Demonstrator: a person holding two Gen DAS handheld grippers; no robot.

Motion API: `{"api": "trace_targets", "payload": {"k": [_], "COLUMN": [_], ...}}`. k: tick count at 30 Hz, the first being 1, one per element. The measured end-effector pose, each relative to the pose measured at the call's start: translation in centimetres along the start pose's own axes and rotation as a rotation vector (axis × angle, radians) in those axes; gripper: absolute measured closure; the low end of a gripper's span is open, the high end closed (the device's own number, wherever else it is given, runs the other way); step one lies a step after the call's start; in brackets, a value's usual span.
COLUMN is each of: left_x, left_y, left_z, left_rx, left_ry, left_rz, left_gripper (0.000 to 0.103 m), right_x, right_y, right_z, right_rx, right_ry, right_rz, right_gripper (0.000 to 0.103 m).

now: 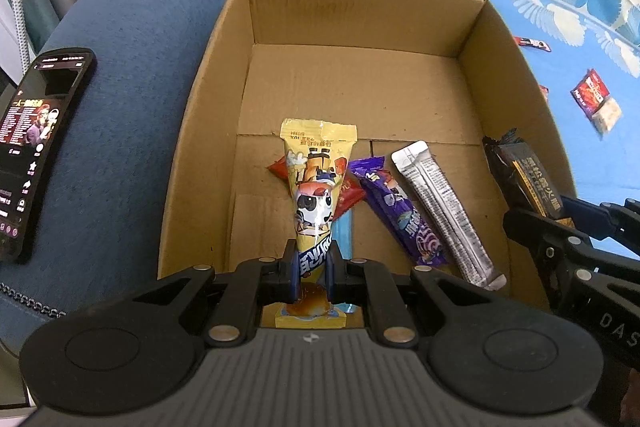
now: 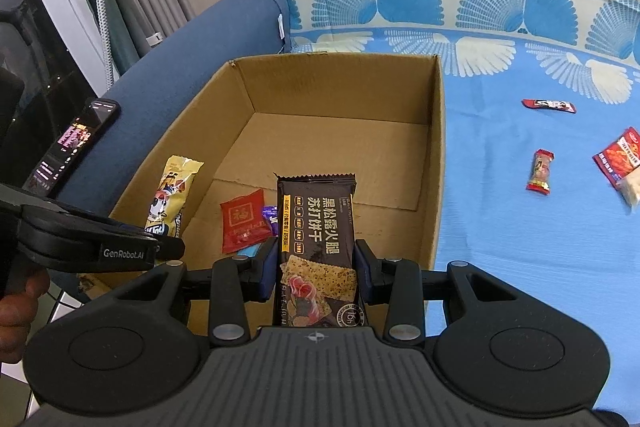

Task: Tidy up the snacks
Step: 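Release the yellow snack and dark bar into the box with both tools, then withdraw both open tools from the box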

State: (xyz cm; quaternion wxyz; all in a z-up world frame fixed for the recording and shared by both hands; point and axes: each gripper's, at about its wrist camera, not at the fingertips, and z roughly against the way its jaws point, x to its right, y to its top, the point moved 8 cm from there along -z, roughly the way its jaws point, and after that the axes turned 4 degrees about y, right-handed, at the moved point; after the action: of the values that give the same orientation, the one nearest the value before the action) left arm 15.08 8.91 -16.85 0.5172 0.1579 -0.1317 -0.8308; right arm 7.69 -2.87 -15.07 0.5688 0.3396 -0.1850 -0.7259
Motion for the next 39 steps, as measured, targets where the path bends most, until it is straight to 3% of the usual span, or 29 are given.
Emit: {"api": "trace_targets", "payload": {"k": [10, 11, 12, 14, 16, 19, 25, 32, 39], "left_x": [-0.2, -0.3, -0.4, -0.8, -1.6, -1.9, -1.3, -1.0, 0.1], "left_y": [0.5, 0.6, 0.7, 1.0, 0.6, -1.1, -4.2, -6.6, -9.0], "left_z": [-1.6, -1.7, -1.6, -0.9, 0.3, 1.2, 4.3, 9.5, 13.6], "left_rx": [-0.004, -0.001, 0.004, 0.034, 0.073, 0.047, 0.067, 0.139, 0.206], "left_ry": [0.031, 0.038, 0.041, 0.052, 0.083, 0.082, 0.110, 0.097, 0.120], "left_rz": [-0.012, -0.020, -0.022, -0.009, 0.025, 0.057, 0.017, 0.044, 0.009], "left_gripper": [0.086, 0.066, 0.031, 0.001, 0.000, 0.000, 0.000, 0.000, 0.000], "right_x": [0.3, 0.3, 0.3, 0.6, 0.6, 0.3, -1.3, -3.3, -5.2], "right_y": [0.4, 0.6, 0.8, 1.3, 1.8, 1.4, -1.6, -3.6, -5.4], "right_z": [-1.2, -1.3, -1.3, -1.1, -0.8, 0.5, 4.3, 9.4, 13.5], "right_rx": [-0.007, -0.004, -0.001, 0.008, 0.006, 0.017, 0.011, 0.065, 0.115], "right_ry": [-0.001, 0.002, 0.006, 0.009, 0.026, 0.031, 0.015, -0.002, -0.016], "right_rz": [-0.003, -0.005, -0.010, -0.048, -0.079, -0.090, -0.056, -0.036, -0.002], "right_gripper": [0.062, 0.061, 0.060, 0.044, 0.025, 0.020, 0.014, 0.009, 0.007]}}
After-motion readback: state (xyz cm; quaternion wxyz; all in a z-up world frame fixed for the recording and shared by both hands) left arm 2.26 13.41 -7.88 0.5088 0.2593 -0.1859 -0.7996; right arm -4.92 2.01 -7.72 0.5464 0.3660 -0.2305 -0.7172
